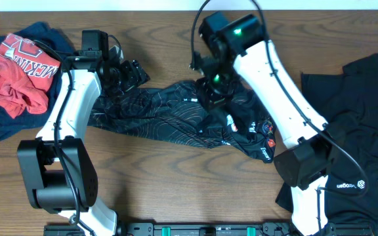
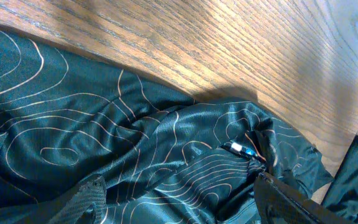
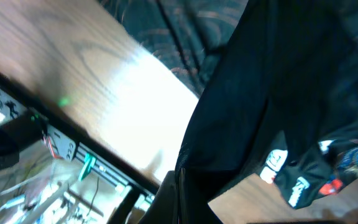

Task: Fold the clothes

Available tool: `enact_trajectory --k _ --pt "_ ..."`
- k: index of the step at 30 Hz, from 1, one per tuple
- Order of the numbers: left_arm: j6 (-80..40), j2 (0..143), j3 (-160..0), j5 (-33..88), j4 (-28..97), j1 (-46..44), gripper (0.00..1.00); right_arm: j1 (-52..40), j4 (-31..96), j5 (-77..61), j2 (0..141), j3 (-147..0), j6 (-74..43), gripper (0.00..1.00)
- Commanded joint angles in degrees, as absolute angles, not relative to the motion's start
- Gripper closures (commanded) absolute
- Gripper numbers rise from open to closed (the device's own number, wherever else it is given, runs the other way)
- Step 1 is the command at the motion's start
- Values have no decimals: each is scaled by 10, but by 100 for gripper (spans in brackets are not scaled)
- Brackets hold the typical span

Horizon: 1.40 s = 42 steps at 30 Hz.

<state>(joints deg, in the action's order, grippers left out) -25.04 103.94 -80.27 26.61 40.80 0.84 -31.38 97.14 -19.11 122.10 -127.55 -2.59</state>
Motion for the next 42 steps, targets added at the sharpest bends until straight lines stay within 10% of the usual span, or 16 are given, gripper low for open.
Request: enact_trajectory --k 1,7,14,22,32,39,42 --pt "-241 1040 -809 260 411 9 22 -317 971 -195 1213 -1239 -43 99" --pt "-241 1040 -809 260 411 9 22 -324 945 -196 1213 -1195 -42 99" --pt "-241 1040 -809 263 411 9 22 -347 874 -209 1213 -1192 -42 49" --pt "-241 1040 -809 263 412 9 21 -339 856 -160 1213 -1188 -117 28" --pt "-216 1040 -809 258 429 9 21 -178 873 -170 1213 -1112 -91 11" --pt "-214 1044 -809 169 441 9 21 -90 812 -248 1213 -959 -29 20" --pt "-214 1054 -809 135 446 9 22 -82 781 -243 1213 -906 -28 1"
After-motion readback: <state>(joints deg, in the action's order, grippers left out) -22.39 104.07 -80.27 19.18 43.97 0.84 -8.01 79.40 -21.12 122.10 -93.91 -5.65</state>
